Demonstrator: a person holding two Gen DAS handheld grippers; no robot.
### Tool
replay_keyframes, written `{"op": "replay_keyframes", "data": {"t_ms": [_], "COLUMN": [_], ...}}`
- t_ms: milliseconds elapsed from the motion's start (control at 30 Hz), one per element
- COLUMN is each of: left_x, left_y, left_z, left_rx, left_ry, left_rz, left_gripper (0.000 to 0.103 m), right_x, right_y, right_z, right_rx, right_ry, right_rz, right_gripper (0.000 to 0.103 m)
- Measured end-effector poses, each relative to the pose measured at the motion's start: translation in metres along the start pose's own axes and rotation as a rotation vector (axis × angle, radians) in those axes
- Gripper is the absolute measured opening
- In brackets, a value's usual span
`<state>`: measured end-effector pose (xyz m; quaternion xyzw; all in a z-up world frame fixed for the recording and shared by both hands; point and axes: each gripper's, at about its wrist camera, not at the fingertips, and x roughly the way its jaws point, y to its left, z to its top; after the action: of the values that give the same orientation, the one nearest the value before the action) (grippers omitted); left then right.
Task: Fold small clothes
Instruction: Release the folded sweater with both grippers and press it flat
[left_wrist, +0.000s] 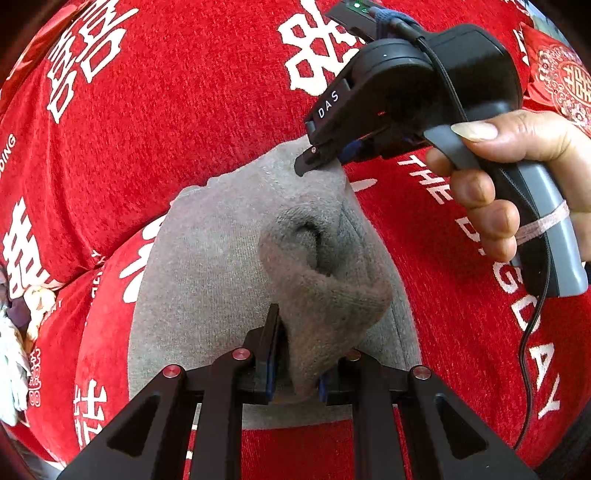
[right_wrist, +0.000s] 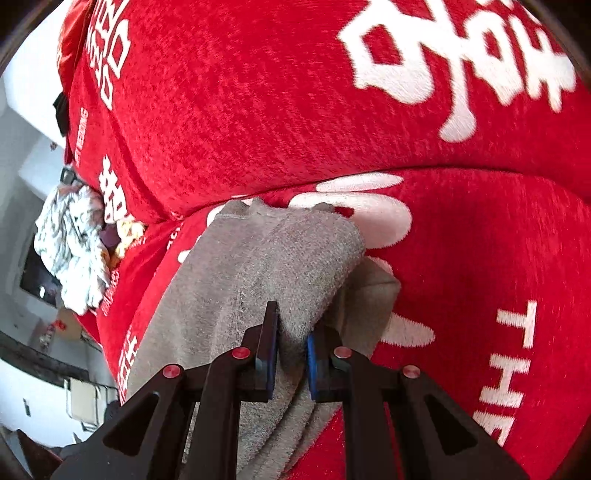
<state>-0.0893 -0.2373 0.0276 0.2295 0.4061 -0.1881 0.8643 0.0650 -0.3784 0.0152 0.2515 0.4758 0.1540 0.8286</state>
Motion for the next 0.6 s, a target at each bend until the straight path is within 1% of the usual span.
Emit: {"op": "replay_keyframes", "data": {"t_ms": [167, 200, 233, 267, 300, 333, 367, 433, 467, 500, 567, 600], "left_x": [0.001, -0.001, -0.002, -0.004, -0.007, -0.013, -0.018, -0.032, -0.037, -0.042, -0.048, -0.048], "left_y": [-0.005, -0.005, -0.003, 0.001, 0.003, 0.007, 0.008, 0.011, 0.014, 0.02, 0.034, 0.046], "left_z": [-0.003, -0.003, -0.003, -0.003, -0.003, -0.004, -0.004, -0.008, -0.01, -0.014, -0.019, -0.022], "left_rx": [0.03, 0.029, 0.016, -0.005, -0.024, -0.045, -0.048, -0.032, -0.028, -0.033, -0.059, -0.089], "left_ry": [-0.019, -0.021, -0.021, -0.016, -0.017, -0.036, -0.054, -0.088, -0.099, -0.109, -0.109, -0.099], "left_rz": [0.022, 0.027, 0.011, -0.022, -0.038, -0.041, -0.041, -0.062, -0.067, -0.073, -0.108, -0.133], "left_gripper": [0.018, 0.025, 0.033, 0.059, 0.083, 0.088, 0.088, 0.088, 0.088, 0.088, 0.088, 0.088], "right_x": [0.01, 0.009, 0.008, 0.007, 0.006, 0.004, 0.0, -0.009, -0.016, -0.023, -0.036, -0.044], "right_y": [-0.003, -0.003, -0.003, -0.002, -0.002, -0.002, -0.004, -0.006, -0.005, -0.004, 0.002, 0.008], "right_z": [-0.005, -0.006, -0.006, -0.006, -0.006, -0.006, -0.007, -0.011, -0.015, -0.019, -0.029, -0.037], "right_rx": [0.02, 0.023, 0.028, 0.032, 0.044, 0.057, 0.073, 0.093, 0.102, 0.105, 0.093, 0.082], "right_ry": [0.0, -0.002, -0.005, -0.003, 0.001, 0.004, 0.004, -0.009, -0.024, -0.041, -0.063, -0.074], "right_rz": [-0.023, -0.024, -0.025, -0.025, -0.032, -0.035, -0.032, -0.039, -0.044, -0.04, -0.029, -0.024], "right_gripper": [0.014, 0.014, 0.014, 0.018, 0.02, 0.02, 0.023, 0.037, 0.05, 0.057, 0.057, 0.057]}}
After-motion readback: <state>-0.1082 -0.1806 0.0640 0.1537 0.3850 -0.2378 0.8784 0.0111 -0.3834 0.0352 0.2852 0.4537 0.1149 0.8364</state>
